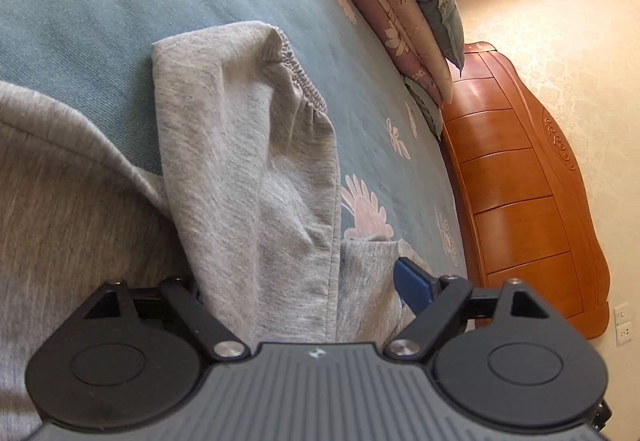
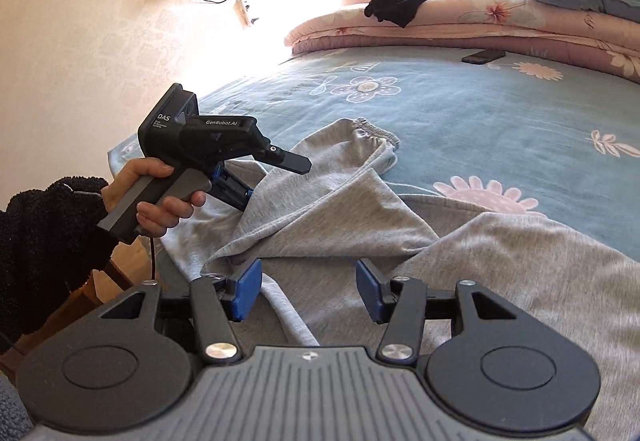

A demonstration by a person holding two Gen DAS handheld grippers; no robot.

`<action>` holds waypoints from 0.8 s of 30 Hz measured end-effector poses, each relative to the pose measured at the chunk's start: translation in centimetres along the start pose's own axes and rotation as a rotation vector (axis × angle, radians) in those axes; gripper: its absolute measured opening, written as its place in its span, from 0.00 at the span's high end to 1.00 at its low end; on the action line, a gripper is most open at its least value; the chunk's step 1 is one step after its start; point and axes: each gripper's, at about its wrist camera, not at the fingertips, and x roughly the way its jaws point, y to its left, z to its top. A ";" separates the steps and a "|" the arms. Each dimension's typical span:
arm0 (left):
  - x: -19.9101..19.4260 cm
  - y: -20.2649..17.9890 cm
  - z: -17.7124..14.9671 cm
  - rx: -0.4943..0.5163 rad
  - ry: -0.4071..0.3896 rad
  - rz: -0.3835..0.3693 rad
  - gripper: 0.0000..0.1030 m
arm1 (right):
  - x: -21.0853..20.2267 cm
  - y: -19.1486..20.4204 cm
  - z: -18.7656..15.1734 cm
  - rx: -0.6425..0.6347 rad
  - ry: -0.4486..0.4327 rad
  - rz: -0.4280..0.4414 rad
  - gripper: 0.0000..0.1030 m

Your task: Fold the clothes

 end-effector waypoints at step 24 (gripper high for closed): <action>-10.8 -5.2 -3.6 0.212 -0.453 0.061 0.97 | -1.9 -3.2 -1.1 0.149 -0.088 -0.120 0.38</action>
